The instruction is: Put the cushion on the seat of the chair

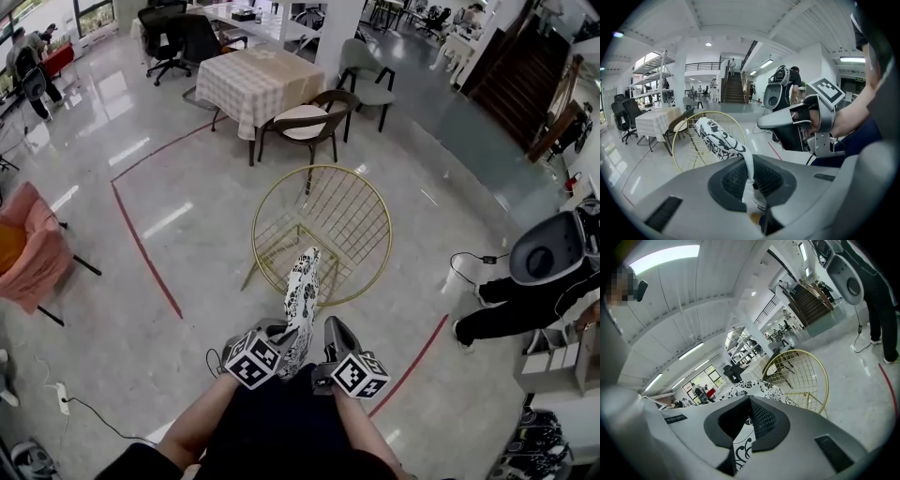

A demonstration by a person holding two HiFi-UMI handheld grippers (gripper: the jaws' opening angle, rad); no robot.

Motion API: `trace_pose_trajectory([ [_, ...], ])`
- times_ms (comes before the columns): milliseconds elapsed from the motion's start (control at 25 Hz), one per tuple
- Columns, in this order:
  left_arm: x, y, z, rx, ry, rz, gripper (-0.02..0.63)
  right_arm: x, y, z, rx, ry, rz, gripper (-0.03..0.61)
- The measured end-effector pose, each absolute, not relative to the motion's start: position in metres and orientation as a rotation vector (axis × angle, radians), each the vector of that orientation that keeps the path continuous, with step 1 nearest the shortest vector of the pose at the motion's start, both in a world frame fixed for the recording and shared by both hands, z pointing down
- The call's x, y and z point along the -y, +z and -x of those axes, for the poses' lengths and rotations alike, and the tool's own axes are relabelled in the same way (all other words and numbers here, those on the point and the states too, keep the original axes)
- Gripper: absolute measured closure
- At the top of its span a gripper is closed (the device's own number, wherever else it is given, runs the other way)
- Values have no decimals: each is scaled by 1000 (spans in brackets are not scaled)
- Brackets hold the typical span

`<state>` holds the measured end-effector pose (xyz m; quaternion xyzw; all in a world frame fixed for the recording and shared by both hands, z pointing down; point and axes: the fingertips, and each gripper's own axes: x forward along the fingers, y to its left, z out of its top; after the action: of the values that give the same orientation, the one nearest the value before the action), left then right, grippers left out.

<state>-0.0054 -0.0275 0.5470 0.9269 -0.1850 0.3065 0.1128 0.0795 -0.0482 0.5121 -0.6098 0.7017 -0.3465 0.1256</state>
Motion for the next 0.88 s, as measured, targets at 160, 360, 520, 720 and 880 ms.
trace_pose_trajectory([
  [160,44,544,2,507,952,-2763,578,62,508,-82,-2042,-1007,1777,575],
  [360,65,542,-3,464,1025,-2804,578,80,509,-84,-2061,-1026,1778,575],
  [520,87,541,-6,445,1061,-2825,578,94,506,-86,-2079,-1042,1778,575],
  [720,112,541,-20,423,1076,-2841,578,109,510,-95,-2068,-1064,1773,575],
  [880,125,545,-37,381,1089,-2852,578,120,515,-109,-2047,-1079,1779,575],
])
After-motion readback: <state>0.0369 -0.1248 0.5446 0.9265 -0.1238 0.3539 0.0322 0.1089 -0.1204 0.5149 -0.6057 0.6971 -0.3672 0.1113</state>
